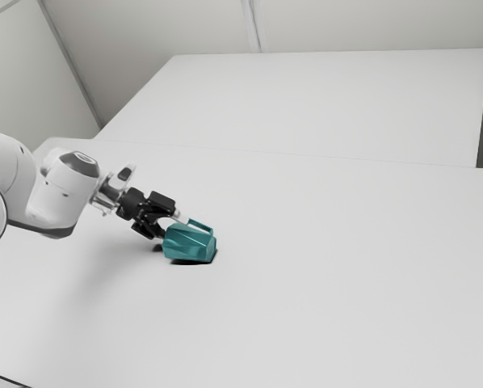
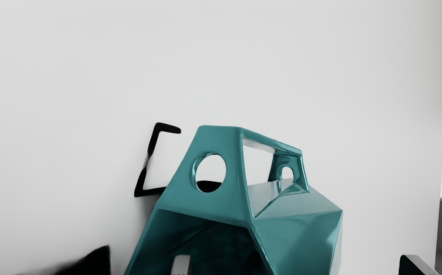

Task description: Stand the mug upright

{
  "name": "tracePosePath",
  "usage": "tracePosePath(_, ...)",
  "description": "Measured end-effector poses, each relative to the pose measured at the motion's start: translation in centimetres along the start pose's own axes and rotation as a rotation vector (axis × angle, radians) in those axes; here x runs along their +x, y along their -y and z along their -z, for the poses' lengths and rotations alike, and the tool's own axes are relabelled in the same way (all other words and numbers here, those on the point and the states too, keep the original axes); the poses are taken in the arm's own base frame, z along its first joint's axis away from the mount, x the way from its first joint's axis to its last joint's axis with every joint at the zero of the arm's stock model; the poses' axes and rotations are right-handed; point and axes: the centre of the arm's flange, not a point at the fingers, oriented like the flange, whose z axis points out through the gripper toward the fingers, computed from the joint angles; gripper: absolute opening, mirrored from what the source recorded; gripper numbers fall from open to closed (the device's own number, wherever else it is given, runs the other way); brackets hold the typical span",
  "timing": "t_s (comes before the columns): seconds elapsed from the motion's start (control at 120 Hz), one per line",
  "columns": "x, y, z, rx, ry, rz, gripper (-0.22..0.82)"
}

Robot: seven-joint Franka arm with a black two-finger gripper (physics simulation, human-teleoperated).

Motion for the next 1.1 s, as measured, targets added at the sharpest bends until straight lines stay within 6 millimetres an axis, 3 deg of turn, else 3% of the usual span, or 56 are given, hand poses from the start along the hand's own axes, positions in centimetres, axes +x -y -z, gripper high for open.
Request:
tracePosePath(0.192,0.1,-0.4,-0.3,-0.012,-0.002,-0.027,0.11)
tracePosePath(0.35,0.2,-0.5,-0.2,-0.007,-0.001,-0.048,-0.04)
tracePosePath(0.592,0.4,-2.9,-0.2,-0.012,0.005,-0.11,-0.14)
tracePosePath(0.842,1.0,-9.3,2.2,0.03,0.017,-0.259,-0.17)
tracePosePath(1.017,3.0,-15.5,3.1,0.285,0.155,-0.447,-0.17)
tracePosePath(1.1,3.2,-17.8,2.6,0.433,0.222,-0.518,-0.18)
